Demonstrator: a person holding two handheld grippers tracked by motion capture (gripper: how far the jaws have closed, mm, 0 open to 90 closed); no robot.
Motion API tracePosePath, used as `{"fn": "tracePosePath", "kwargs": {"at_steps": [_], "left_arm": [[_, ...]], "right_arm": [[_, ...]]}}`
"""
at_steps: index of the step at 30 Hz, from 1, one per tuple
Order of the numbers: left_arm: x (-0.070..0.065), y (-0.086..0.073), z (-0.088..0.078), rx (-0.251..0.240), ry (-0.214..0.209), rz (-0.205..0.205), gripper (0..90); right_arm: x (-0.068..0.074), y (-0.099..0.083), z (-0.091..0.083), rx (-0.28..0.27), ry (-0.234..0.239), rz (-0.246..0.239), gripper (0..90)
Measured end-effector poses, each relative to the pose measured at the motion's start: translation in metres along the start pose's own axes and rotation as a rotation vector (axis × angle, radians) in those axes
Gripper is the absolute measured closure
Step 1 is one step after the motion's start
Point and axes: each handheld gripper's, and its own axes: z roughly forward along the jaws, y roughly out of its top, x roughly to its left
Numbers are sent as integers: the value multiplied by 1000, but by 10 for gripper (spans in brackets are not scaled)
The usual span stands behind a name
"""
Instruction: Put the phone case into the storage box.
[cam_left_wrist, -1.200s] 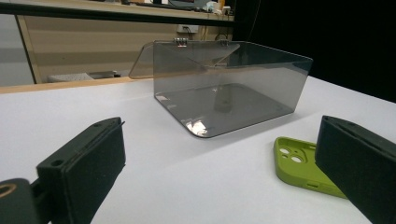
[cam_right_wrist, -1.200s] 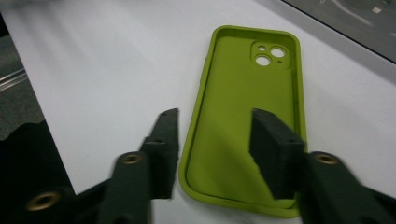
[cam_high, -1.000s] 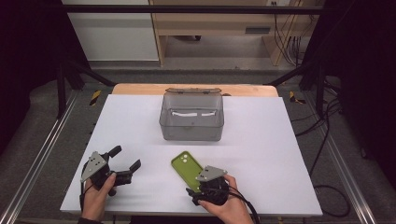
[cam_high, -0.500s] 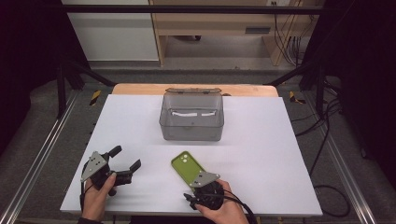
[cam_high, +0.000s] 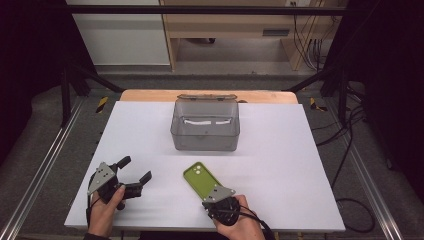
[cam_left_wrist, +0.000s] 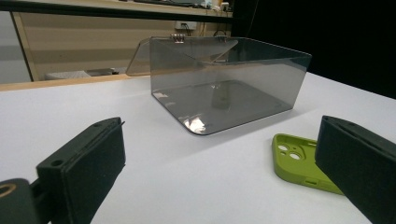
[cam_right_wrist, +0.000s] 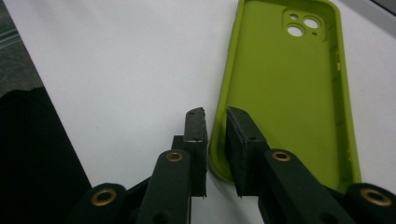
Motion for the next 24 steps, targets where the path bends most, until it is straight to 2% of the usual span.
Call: {"fn": "tracePosePath", "kwargs": {"at_steps": [2,6,11,13,17,19,22,23,24], "left_arm": [[-1,0,0,1,0,0,15],[-1,0,1,3,-1,0,15],[-2,0,2,6,3,-5,17],[-2,0,3,7,4,-9,17],[-3,1,3,9,20,-20,8],[-3,2,3,3,33,-38,8],[-2,2,3,2,41,-49,8],[-2,2,3,3,43,-56,8],[-3,3,2,3,47,-66,9]], "right_arm": [[5,0,1,2,-42,-21,817],[9,1,1,13,-76,-38,827],[11,2,1,14,-75,-42,856],[7,3,0,17,-58,-12,877],[5,2,-1,15,-57,3,881],[3,2,-3,-5,-52,9,882],[-1,4,-10,-66,-39,10,882],[-1,4,-10,-66,-39,10,882],[-2,5,-13,-109,-36,15,883]]}}
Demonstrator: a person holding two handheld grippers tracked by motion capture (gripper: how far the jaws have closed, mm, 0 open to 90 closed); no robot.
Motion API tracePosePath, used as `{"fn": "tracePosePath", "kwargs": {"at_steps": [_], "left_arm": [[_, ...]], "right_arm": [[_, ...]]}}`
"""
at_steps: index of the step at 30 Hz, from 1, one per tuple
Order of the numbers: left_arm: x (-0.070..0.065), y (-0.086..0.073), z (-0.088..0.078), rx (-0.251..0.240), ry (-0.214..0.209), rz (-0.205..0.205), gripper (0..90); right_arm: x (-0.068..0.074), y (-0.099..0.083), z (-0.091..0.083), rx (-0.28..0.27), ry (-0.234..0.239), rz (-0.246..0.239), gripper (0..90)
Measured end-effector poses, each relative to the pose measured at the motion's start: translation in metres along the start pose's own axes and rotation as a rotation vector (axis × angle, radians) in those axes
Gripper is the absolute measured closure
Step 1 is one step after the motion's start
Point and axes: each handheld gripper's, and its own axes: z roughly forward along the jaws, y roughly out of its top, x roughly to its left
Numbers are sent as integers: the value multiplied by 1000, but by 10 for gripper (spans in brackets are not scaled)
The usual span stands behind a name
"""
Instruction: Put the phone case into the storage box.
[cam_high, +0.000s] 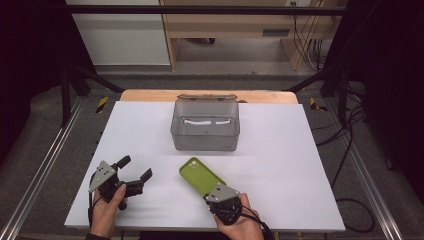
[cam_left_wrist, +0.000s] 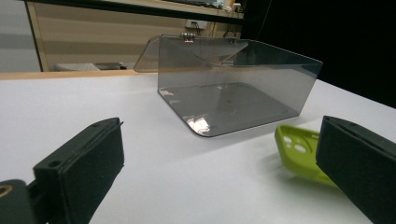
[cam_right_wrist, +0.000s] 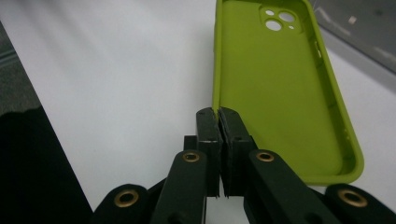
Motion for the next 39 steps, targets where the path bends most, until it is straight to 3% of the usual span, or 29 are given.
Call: {"fn": "tracePosePath", "kwargs": {"at_steps": [4,5,8,11,15,16,18,22,26,31,32,33,36,37,39], "left_arm": [[-1,2,-3,-21,6,-26,11],[-4,3,-6,-32,18,-35,11],[-7,5,-7,-44,25,-47,12],[-14,8,-8,-55,34,-48,12],[-27,13,-10,-68,52,-32,7],[-31,15,-10,-75,45,-30,7],[-33,17,-10,-75,43,-24,7],[-43,21,-8,-81,40,-53,7],[-51,31,-2,-90,32,-55,8],[-60,60,16,-109,0,-39,11],[-66,70,26,-106,-8,-32,11],[-66,70,26,-106,-8,-32,11],[-73,75,34,-118,-8,-60,12],[-77,69,37,-136,-2,-102,12],[-79,66,39,-109,-8,-111,13]], "right_arm": [[-2,1,-4,-52,5,12,883],[-4,2,-8,-86,-3,18,883],[-7,3,-14,-116,-29,24,884],[-9,4,-19,-144,-36,30,884],[-10,6,-28,-222,-52,17,883],[-11,6,-31,-260,-59,25,883],[-12,6,-32,-275,-62,36,883],[-18,9,-36,-377,-60,98,883],[-24,14,-36,-425,-69,132,883],[-37,29,-27,-484,-87,192,883],[-38,32,-26,-501,-88,209,883],[-38,32,-26,-501,-88,209,883],[-36,41,-23,-536,-114,195,884],[-33,42,-21,-535,-110,192,883],[-27,42,-18,-531,-101,176,883]]}}
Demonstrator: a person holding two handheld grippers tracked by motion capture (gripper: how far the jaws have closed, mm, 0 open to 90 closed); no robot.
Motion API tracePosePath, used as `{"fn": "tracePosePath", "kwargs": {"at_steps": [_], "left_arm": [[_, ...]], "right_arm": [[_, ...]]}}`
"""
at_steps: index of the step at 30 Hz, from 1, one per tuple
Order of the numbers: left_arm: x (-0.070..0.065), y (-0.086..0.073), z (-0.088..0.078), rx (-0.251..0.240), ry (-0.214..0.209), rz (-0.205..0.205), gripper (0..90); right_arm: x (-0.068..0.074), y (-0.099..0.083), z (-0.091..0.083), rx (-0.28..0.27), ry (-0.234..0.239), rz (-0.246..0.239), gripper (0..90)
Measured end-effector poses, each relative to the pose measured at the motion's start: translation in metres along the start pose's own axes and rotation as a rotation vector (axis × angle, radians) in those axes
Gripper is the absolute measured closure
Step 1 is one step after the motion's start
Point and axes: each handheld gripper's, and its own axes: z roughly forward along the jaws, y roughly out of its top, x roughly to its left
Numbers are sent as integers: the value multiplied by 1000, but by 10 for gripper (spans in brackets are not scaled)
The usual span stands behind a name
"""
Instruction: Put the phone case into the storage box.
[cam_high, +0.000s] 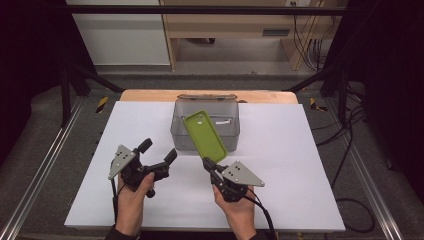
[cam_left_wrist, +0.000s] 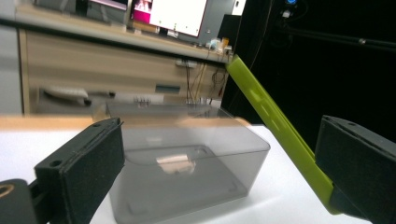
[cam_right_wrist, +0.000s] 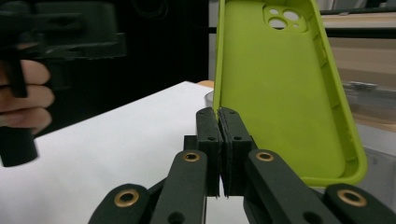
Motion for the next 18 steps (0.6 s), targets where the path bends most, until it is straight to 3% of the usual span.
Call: {"fn": "tracePosePath", "kwargs": {"at_steps": [1,7,14,18], "left_arm": [[-2,-4,-1,-6,-11,-36,16],[-10,-3,-6,-13,-29,-31,17],[-18,-6,-9,-30,-68,-97,19],[-20,-10,-9,-45,-49,-111,47]], "right_arm": [[2,-1,0,0,5,12,883],[9,-7,-3,0,28,40,883],[8,-13,-6,-6,44,94,883],[9,-17,-5,-7,55,135,883]]}}
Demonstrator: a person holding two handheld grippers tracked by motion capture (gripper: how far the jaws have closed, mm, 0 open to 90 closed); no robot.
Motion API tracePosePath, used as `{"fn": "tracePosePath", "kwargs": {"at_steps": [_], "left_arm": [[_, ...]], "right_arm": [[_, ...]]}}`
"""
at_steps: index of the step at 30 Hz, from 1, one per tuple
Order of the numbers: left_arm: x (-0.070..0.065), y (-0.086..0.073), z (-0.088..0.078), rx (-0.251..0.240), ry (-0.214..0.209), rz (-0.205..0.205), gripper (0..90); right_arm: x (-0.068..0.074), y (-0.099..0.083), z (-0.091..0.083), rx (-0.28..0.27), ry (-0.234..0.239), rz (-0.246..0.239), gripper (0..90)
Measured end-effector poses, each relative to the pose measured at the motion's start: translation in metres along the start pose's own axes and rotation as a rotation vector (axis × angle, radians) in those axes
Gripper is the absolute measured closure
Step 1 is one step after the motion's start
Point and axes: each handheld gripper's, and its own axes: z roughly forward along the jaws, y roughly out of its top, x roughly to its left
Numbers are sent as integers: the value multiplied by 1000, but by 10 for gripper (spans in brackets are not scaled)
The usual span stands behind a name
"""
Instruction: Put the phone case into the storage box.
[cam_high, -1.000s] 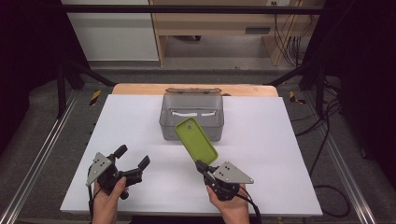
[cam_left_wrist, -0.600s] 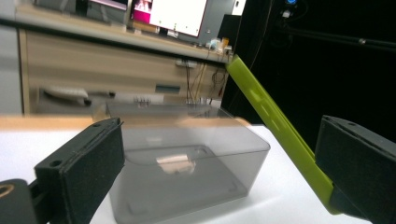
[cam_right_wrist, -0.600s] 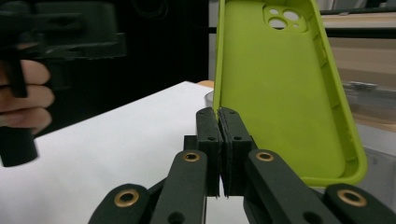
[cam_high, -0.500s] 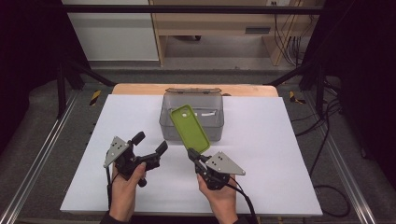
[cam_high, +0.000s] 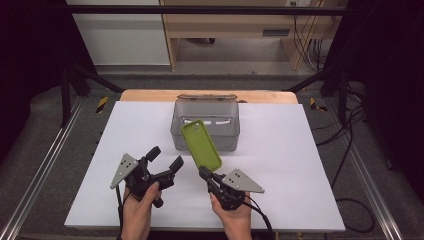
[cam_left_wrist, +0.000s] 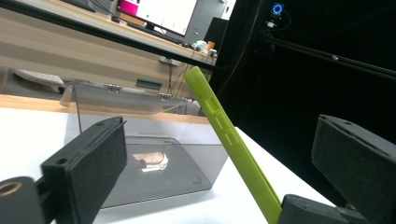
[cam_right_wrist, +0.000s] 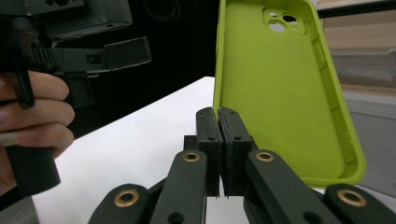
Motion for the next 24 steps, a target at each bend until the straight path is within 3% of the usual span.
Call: {"fn": "tracePosePath", "kwargs": {"at_steps": [2,3,4,6,9,10,11,13,14,20,24], "left_arm": [[0,-1,0,0,0,-6,58],[-1,-4,0,2,4,-16,113],[-1,-5,0,6,6,-19,113],[-4,-12,0,21,-3,-22,232],[-5,-16,1,29,-13,-27,271],[-5,-19,2,32,-28,-63,289],[-5,-19,2,32,-28,-63,302],[-2,-21,2,24,-54,-150,331],[0,-22,1,19,-56,-172,356],[3,-23,-2,-13,-41,-188,439],[2,-27,-2,-18,-52,-227,491]], "right_arm": [[1,-1,0,1,-1,1,883],[3,-2,1,0,-6,-7,883],[3,-2,1,0,-6,-7,883],[7,-3,1,-6,-19,-22,883],[9,-4,1,-9,-19,-30,883],[12,-5,2,-13,-14,-34,883],[12,-5,2,-13,-14,-34,883],[14,-6,3,-11,-11,-37,883],[15,-7,3,-10,-10,-38,883],[22,-11,7,0,15,-31,883],[26,-12,8,-2,29,-12,883]]}}
